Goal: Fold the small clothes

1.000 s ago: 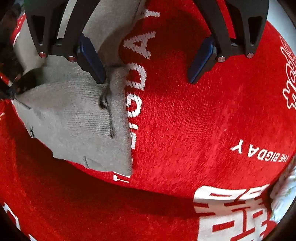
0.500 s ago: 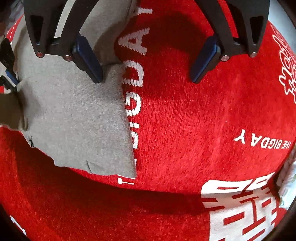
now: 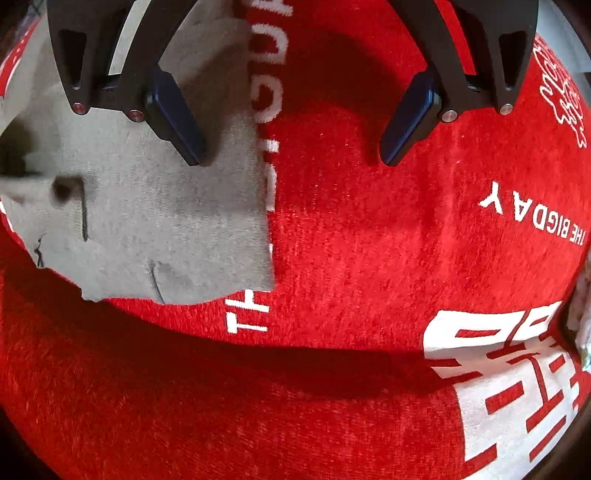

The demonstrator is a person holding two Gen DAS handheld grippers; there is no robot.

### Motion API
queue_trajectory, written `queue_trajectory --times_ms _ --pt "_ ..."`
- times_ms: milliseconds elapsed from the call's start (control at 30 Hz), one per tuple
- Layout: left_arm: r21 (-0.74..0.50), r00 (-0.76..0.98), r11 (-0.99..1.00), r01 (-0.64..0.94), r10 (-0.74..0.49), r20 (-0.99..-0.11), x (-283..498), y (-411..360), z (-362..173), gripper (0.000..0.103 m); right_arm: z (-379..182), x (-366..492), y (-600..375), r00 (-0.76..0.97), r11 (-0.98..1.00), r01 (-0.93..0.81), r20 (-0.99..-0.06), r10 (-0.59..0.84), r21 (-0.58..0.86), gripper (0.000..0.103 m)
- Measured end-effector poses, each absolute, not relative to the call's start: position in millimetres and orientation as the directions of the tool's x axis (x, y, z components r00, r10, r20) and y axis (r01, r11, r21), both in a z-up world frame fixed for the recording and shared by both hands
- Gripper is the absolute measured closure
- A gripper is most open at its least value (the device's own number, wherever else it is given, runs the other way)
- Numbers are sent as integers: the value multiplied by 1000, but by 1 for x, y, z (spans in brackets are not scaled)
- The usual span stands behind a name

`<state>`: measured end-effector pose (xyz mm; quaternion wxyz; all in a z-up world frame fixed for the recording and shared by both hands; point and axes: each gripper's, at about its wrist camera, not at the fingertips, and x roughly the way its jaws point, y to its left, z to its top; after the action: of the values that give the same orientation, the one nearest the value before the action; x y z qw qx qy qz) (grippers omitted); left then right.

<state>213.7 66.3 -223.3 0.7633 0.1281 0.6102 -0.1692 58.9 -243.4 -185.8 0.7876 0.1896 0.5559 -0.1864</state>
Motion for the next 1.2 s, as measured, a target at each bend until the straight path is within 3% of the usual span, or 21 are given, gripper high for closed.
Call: queue_trajectory --times_ms 33,67,200,367,400,467,600,733,900,933,967,1000,1033,1200 --pt "-15 198 914 406 -105 -975 214 67 -224 7 -186 57 -252 330 829 544 -942 -69 130 52" --pt "-22 195 916 400 -109 -975 214 68 -224 7 -186 49 -265 361 767 608 -932 -41 202 60" --pt "-44 182 910 411 -130 -975 214 70 -227 7 -206 -18 -314 498 350 803 -866 50 482 59" --pt "-42 174 905 422 -127 -977 222 72 -233 7 -242 -94 -329 640 -123 766 -767 52 631 56" --pt "-51 159 905 422 -129 -979 225 73 -233 7 -243 -97 -327 656 -141 752 -751 74 643 54" --pt "-63 139 902 427 -135 -981 235 71 -233 7 -238 -85 -320 666 -66 744 -729 156 665 38" --pt "-100 116 903 419 -162 -980 257 72 -230 7 -227 -42 -268 675 81 665 -643 362 743 35" --pt "-154 53 898 412 -192 -980 276 70 -236 9 -241 9 -178 633 82 590 -524 570 803 35" --pt "-197 17 877 439 -227 -974 284 57 -242 44 -272 55 -128 639 7 606 -492 591 795 35" --pt "-209 19 861 464 -245 -969 284 54 -240 65 -274 55 -126 647 -13 614 -494 581 789 38" --pt "-248 -2 837 488 -283 -959 285 51 -238 90 -277 57 -125 660 -39 620 -494 565 784 54" --pt "-267 -16 826 496 -299 -954 279 47 -237 91 -277 57 -126 665 -49 627 -501 554 778 70" --pt "-262 -8 816 516 -301 -954 281 45 -233 91 -278 59 -128 670 -59 629 -502 548 775 96" --pt "-246 -5 780 576 -298 -955 288 49 -230 91 -263 67 -117 696 -58 584 -463 549 810 97"
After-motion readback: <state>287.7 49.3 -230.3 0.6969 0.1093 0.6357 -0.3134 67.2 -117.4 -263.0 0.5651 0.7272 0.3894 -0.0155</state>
